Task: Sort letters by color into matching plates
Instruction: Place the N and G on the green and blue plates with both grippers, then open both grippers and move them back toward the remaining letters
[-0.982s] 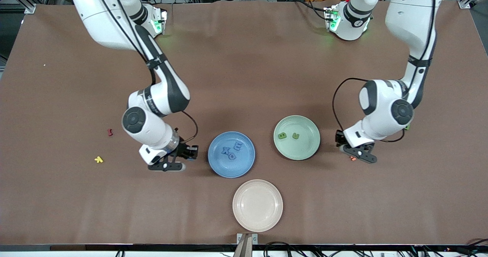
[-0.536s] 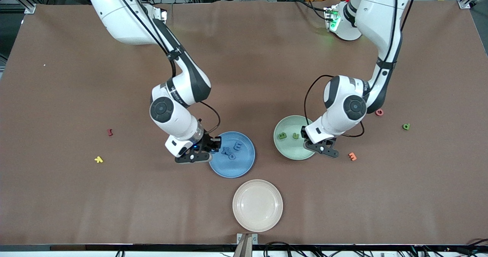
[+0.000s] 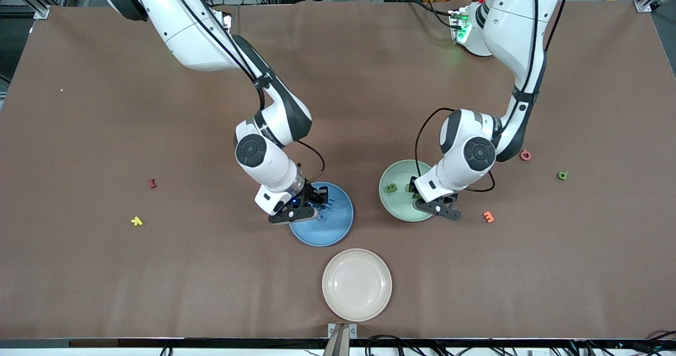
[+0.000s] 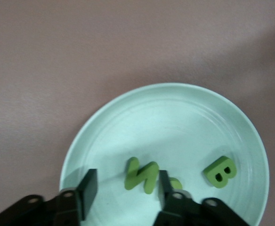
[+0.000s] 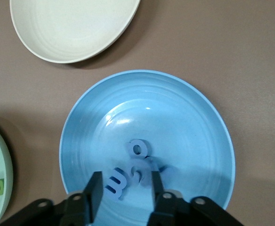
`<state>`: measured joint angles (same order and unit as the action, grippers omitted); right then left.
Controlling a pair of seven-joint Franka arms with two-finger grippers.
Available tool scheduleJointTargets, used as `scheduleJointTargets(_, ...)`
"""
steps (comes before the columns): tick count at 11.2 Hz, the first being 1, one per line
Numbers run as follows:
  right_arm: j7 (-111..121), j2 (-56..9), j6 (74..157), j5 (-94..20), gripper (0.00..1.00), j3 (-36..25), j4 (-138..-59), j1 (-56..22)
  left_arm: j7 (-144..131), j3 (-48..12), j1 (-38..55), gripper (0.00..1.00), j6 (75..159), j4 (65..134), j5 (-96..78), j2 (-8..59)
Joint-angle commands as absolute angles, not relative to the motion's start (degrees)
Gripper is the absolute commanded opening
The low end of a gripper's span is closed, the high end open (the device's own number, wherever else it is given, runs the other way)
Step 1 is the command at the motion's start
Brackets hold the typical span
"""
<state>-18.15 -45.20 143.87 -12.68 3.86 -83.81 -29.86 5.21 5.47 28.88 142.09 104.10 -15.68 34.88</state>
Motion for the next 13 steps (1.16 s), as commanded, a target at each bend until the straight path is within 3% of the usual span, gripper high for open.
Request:
scheduleJointTargets(1,-16.1,-46.06,143.7,-12.4,1.0,3.87,-81.83,-29.01,5.01,6.5,26.82,1.0,134.42,103.18,-14.43,31.39)
scheduleJointTargets(6,-3.11,-43.25,136.35,-12.3,1.0,0.89,-81.91,-22.26,20.5,10.0,18.38,1.0,124.73,105.37,-7.73,24.97)
scheduleJointTargets(13,9.84,-39.82,128.95,-10.37,1.0,-2.98,-82.53,-7.75,53.75,16.96,8.37,1.0,125.94,111.17,-12.38,24.43)
